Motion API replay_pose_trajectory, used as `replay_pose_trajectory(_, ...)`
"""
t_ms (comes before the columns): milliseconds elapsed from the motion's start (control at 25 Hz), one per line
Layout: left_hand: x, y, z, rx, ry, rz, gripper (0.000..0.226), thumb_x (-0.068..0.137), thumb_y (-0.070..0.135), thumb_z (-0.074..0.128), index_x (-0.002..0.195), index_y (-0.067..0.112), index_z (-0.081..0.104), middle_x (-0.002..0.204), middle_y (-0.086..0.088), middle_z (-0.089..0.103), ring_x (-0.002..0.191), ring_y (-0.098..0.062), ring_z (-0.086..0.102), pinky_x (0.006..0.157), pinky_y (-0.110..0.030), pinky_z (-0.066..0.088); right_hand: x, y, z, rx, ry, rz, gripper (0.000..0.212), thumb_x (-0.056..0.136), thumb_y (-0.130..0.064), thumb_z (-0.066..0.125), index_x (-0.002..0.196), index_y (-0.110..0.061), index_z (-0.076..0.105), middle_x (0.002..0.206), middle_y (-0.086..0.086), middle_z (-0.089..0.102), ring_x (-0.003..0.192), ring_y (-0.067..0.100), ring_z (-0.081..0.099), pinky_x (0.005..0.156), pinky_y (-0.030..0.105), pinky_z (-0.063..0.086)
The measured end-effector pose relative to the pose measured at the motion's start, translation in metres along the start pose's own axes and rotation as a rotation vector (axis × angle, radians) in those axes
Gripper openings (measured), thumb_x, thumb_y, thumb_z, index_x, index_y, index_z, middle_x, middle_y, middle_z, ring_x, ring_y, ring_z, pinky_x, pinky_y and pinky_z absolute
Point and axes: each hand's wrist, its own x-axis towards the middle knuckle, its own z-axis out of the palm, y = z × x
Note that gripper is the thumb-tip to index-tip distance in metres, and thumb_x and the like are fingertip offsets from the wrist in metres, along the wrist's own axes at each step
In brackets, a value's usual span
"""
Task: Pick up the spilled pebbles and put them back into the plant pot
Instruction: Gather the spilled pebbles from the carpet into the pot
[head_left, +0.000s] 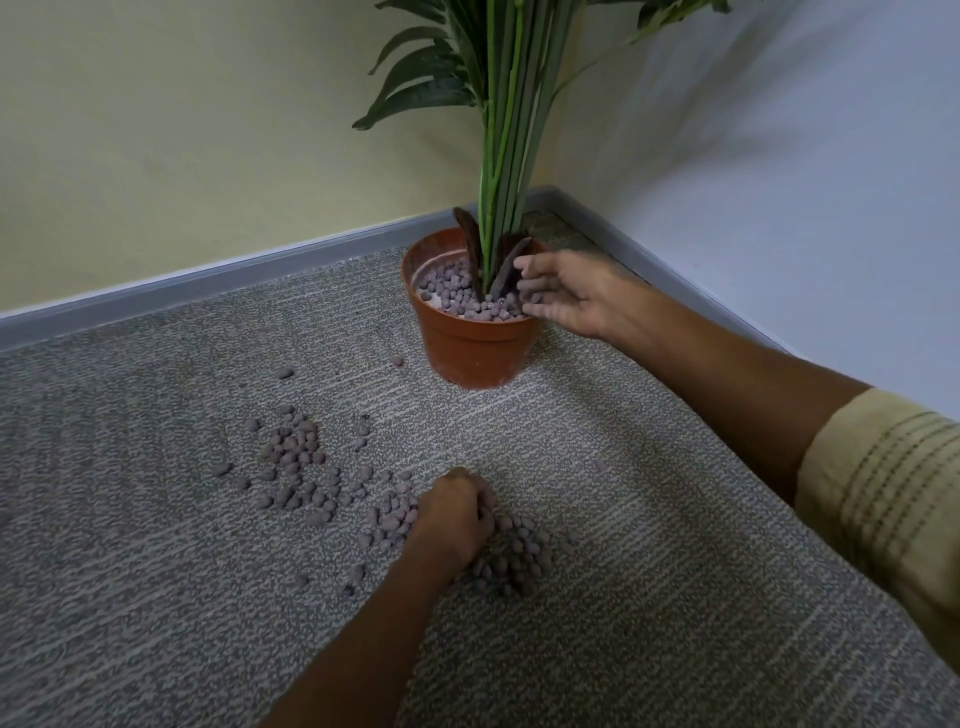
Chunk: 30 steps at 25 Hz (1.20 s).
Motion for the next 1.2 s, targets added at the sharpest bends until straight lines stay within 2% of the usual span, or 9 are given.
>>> replay_pose_trajectory(200,-0.001,-0.001,-0.001,0.045,-0.036,0.009,0.013,0.083,0.011,0.057,0.093,0.014,0.065,0.111,-0.008,0.058,0.1,-0.023,0.06,0.086,-0.029,0.047,-0.008,0.015,-0.046,-0.085,0.136,-0.142,0.018,0.088,-0.001,0.053,0.1,-0.008,0.065,0.109,0.015,0.061,0.097,0.023,0.064,0.087,0.035,0.057)
replay_pose_trajectory(320,0.0,0.0,-0.001,0.093,-0.076,0.022,0.015,0.083,0.012,0.056,0.093,0.016,0.067,0.114,-0.008,0.057,0.105,-0.025,0.059,0.09,-0.03,0.046,-0.017,0.05,-0.101,-0.505,0.292,-0.122,0.003,0.086,-0.007,0.062,0.084,-0.009,0.064,0.093,0.021,0.066,0.068,0.022,0.063,0.07,0.037,0.058)
replay_pose_trajectory(440,-0.001,0.0,-0.001,0.107,-0.103,0.03,0.015,0.081,0.01,0.056,0.089,0.016,0.068,0.111,-0.009,0.06,0.103,-0.027,0.061,0.089,-0.032,0.049,-0.025,0.088,-0.145,-0.987,0.282,0.059,0.008,0.079,-0.007,0.071,0.079,-0.01,0.063,0.086,0.016,0.067,0.064,0.02,0.059,0.054,0.025,0.049)
replay_pose_trajectory(560,-0.001,-0.001,0.001,0.071,-0.106,0.033,0.014,0.077,0.008,0.056,0.081,0.016,0.066,0.103,-0.009,0.064,0.097,-0.028,0.062,0.086,-0.035,0.052,-0.03,0.114,-0.156,-1.206,0.161,0.127,0.019,0.073,-0.011,0.077,0.087,-0.01,0.065,0.083,0.009,0.068,0.063,0.014,0.061,0.05,0.018,0.045)
replay_pose_trajectory(760,-0.002,-0.001,0.001,0.045,-0.094,0.037,0.016,0.078,0.01,0.055,0.089,0.016,0.066,0.101,-0.009,0.066,0.096,-0.029,0.063,0.084,-0.036,0.053,-0.037,0.139,-0.112,-1.397,-0.15,-0.182,0.01,0.076,-0.008,0.068,0.084,-0.014,0.068,0.079,-0.001,0.065,0.072,0.01,0.061,0.067,0.017,0.047)
replay_pose_trajectory(880,-0.002,0.0,0.001,0.009,-0.094,0.056,0.024,0.08,0.014,0.057,0.101,0.017,0.067,0.109,-0.011,0.064,0.1,-0.028,0.062,0.089,-0.034,0.05,-0.049,0.154,-0.088,-1.37,-0.298,-0.168,0.017,0.076,-0.002,0.062,0.078,-0.018,0.069,0.065,-0.014,0.06,0.054,-0.007,0.056,0.059,0.008,0.044)
replay_pose_trajectory(1040,-0.002,0.003,0.004,0.005,-0.13,0.09,0.032,0.082,0.01,0.055,0.111,0.019,0.066,0.117,-0.012,0.06,0.107,-0.026,0.059,0.091,-0.029,0.047,-0.062,0.158,-0.082,-1.303,-0.41,-0.056,0.018,0.074,-0.006,0.071,0.084,-0.02,0.064,0.066,-0.011,0.058,0.061,0.006,0.058,0.06,0.019,0.05)
replay_pose_trajectory(1120,-0.001,0.005,0.005,0.05,-0.167,0.107,0.035,0.082,0.011,0.056,0.114,0.022,0.064,0.119,-0.012,0.056,0.109,-0.026,0.058,0.092,-0.029,0.046,-0.066,0.158,-0.079,-1.297,-0.482,0.032,0.035,0.064,-0.008,0.082,0.09,-0.019,0.061,0.073,-0.006,0.056,0.065,0.013,0.058,0.061,0.028,0.054)
replay_pose_trajectory(1200,-0.002,0.01,0.005,0.132,-0.199,0.12,0.035,0.082,0.011,0.054,0.115,0.021,0.062,0.12,-0.012,0.053,0.109,-0.027,0.057,0.089,-0.03,0.046,-0.065,0.166,-0.078,-1.445,-0.513,-0.048,0.047,0.054,-0.011,0.087,0.093,-0.019,0.06,0.079,-0.006,0.052,0.074,0.01,0.052,0.068,0.027,0.05)
